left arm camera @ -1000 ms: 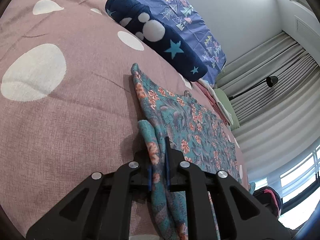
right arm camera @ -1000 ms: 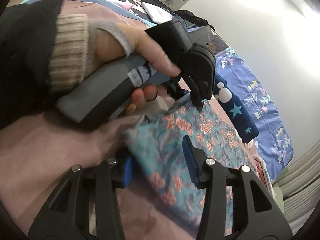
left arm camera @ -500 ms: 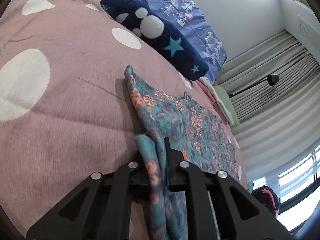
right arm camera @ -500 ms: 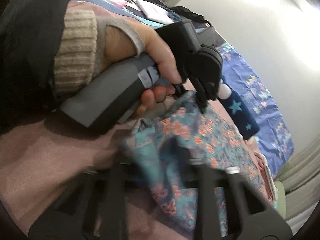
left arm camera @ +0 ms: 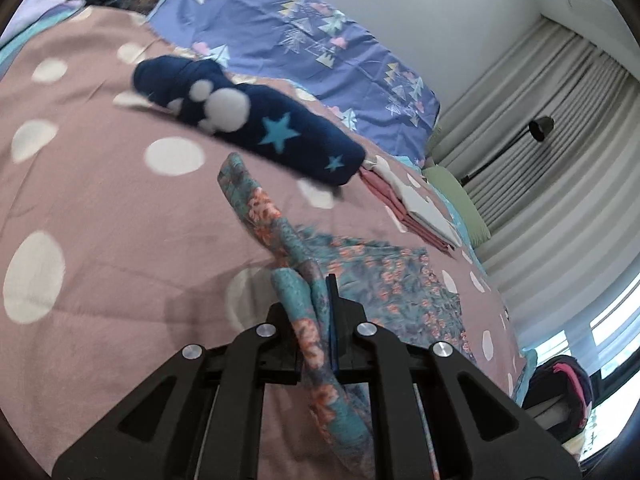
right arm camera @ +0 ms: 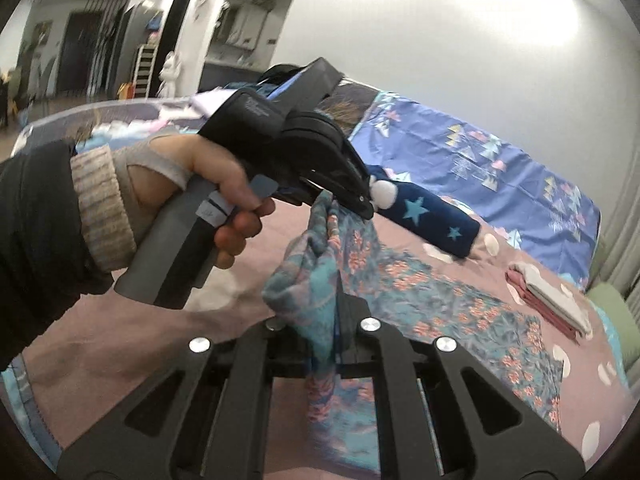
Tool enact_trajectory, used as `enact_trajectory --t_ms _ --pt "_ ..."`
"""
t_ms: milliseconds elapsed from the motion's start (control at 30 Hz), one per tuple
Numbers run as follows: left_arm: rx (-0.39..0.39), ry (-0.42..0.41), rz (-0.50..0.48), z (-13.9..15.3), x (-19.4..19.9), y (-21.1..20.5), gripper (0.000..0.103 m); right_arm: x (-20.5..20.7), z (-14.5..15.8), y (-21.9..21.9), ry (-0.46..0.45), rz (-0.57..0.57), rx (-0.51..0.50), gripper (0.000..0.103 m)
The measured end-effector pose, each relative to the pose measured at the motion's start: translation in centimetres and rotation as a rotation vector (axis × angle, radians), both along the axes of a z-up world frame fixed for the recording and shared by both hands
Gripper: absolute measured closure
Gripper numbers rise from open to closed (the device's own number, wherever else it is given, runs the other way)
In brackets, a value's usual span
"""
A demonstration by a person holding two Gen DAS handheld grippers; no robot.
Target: Fold small clothes
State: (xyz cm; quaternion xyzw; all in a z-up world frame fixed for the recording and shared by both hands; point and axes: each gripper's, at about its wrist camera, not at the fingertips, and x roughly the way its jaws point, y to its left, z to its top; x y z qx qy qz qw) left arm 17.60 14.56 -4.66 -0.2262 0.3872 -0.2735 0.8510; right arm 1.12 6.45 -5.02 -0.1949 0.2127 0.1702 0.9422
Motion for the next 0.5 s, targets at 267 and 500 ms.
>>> enact_trajectory --t_ms 267,500 --pt "0.073 -0.014 -0.036 2.0 0.0 -6.5 0.094 -0.1 1.3 -7.2 0.061 -0.076 0.168 0.096" --pt "0.14 -0.015 -0.08 2.4 0.7 -13.4 0.094 0.0 1.1 -12.9 0.096 -0.133 0.262 0.096"
